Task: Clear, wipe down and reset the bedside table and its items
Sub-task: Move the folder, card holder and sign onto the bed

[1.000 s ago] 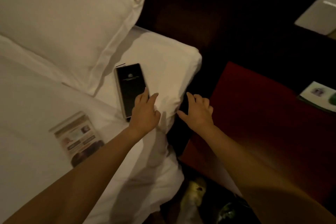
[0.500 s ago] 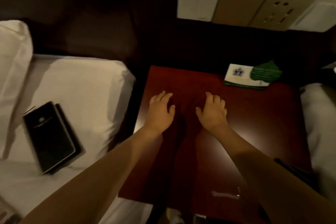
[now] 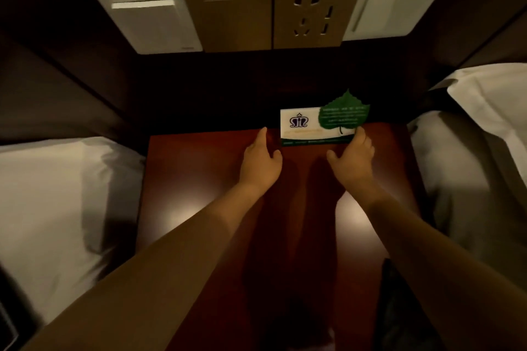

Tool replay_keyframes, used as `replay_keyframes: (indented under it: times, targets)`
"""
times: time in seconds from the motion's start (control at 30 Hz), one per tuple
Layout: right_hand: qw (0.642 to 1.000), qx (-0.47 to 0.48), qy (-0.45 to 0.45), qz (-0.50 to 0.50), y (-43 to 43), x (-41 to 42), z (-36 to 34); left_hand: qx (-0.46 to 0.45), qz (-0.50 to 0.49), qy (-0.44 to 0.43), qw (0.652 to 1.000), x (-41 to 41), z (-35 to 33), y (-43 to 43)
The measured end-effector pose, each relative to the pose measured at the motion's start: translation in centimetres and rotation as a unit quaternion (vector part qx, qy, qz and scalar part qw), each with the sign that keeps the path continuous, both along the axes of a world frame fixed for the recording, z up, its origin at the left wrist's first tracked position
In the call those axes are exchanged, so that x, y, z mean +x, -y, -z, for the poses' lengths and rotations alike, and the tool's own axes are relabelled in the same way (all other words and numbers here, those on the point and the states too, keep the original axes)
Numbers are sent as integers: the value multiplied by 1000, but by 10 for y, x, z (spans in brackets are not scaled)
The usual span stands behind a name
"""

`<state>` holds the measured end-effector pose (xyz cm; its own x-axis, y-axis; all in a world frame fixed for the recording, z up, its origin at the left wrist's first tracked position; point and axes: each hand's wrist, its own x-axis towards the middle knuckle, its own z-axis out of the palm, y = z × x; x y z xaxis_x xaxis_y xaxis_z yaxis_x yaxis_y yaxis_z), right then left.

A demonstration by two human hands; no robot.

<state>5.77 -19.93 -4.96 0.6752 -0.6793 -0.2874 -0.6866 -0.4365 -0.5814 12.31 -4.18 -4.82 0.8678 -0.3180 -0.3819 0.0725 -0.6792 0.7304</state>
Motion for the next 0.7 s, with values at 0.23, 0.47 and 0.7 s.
replay_keyframes:
  times: [0.23, 0.47, 0.7]
  targets:
    - [990, 98, 85, 60, 28, 15, -3, -84, -5, -28, 996, 13, 2, 35]
    - [970, 176, 154, 64, 13, 12, -1, -123, -72, -25, 989, 5, 2, 33]
    - [972, 171, 159, 0, -44, 23, -9, -119, -154, -25, 981, 5, 0, -27]
